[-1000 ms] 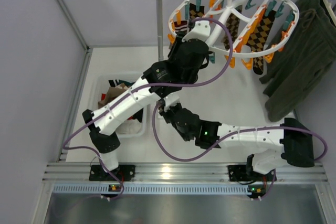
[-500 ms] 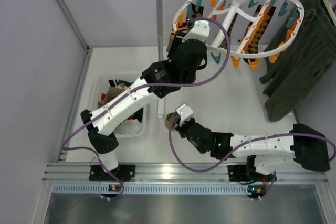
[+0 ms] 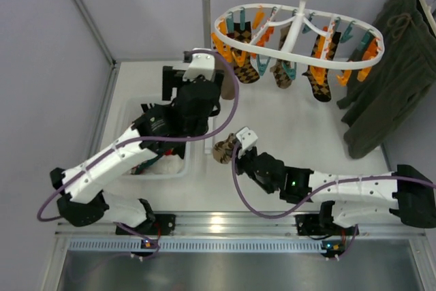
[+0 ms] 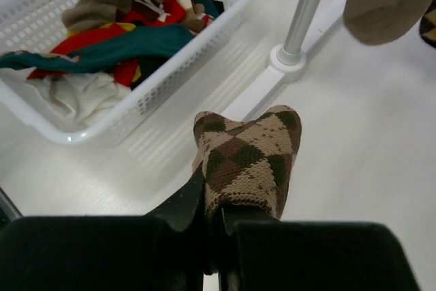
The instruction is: Remove the socks clipped to the hanger
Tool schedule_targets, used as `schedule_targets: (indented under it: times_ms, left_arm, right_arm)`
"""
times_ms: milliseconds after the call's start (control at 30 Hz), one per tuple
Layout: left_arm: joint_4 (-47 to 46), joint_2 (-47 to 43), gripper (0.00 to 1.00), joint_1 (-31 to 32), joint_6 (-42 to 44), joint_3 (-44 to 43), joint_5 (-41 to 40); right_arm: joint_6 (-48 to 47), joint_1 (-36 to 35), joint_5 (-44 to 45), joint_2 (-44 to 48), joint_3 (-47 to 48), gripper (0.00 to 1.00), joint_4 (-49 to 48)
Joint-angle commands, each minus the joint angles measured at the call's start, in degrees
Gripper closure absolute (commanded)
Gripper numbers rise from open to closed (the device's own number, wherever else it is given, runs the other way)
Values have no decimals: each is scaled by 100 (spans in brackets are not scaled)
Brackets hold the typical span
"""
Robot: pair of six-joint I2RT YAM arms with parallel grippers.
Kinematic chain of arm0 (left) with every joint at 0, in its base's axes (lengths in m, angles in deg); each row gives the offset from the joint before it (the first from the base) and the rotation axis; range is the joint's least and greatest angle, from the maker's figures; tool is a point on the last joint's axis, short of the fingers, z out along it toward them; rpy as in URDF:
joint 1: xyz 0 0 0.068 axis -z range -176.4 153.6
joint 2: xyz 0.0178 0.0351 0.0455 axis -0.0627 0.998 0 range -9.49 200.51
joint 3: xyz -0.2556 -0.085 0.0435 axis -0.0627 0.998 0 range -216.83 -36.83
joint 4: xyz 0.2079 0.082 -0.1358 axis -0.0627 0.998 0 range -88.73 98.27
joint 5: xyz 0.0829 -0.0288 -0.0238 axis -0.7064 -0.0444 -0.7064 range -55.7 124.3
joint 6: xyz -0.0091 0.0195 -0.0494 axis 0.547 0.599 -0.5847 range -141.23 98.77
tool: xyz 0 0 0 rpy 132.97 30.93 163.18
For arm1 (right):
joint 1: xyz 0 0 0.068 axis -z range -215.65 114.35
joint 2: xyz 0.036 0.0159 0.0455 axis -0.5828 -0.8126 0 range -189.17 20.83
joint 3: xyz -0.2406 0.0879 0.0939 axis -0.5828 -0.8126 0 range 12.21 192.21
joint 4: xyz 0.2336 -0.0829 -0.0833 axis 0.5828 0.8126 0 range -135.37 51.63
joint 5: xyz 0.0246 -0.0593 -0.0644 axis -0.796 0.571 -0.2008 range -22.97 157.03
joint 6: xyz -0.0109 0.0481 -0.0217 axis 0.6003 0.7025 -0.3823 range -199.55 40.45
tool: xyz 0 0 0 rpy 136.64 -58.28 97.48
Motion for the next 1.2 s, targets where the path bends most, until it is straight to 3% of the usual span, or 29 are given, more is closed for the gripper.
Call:
schedule_targets:
  times_ms: [0, 167, 367, 567, 633, 667, 733, 767, 800, 867, 900, 1167]
  left_arm:
    - [-121, -1202, 2, -44, -526, 894, -724]
    - [11, -2540, 1, -62, -869, 2028, -998]
    - [889, -3395, 1, -88, -1318, 2206, -550]
    - [908, -4115, 2, -97, -1239, 2530, -689]
    - [908, -4282, 2, -97, -1256, 2654, -865]
    - [890, -4396, 2, -88, -1274, 2776, -909]
    - [890, -4467, 1, -88, -1344, 2900, -980]
    - [890, -4476, 2, -79, -1362, 2953, -980]
    - [890, -4468, 2, -88, -1388, 3005, -980]
    - [882, -4450, 1, -88, -1423, 3006, -840]
    - [864, -4441, 1, -88, -1467, 2971, -761]
    - [855, -4230, 1, -88, -1634, 2848, 292]
  right_arm:
    - [-135, 196, -824, -88, 733, 100, 75]
    - [-337, 451, -1984, -983, 1954, 100, 418]
    - [-523, 723, -3091, -2661, 3975, 100, 1253]
    - [-470, 952, -3682, -4428, 6102, 100, 2140]
    - [-252, 1005, -3692, -4989, 6735, 88, 2299]
    - [-128, 1031, -3639, -5149, 6929, 65, 2448]
    - [161, 1110, -3665, -5483, 7280, 54, 2563]
    - [215, 1119, -3631, -5502, 7300, 46, 2572]
    - [268, 1137, -3561, -5485, 7265, 28, 2563]
    - [321, 1137, -3507, -5231, 7002, 19, 2493]
    - [330, 1137, -3307, -4891, 6671, 8, 2389]
    - [488, 1260, -2848, -2174, 3804, 1, 1395]
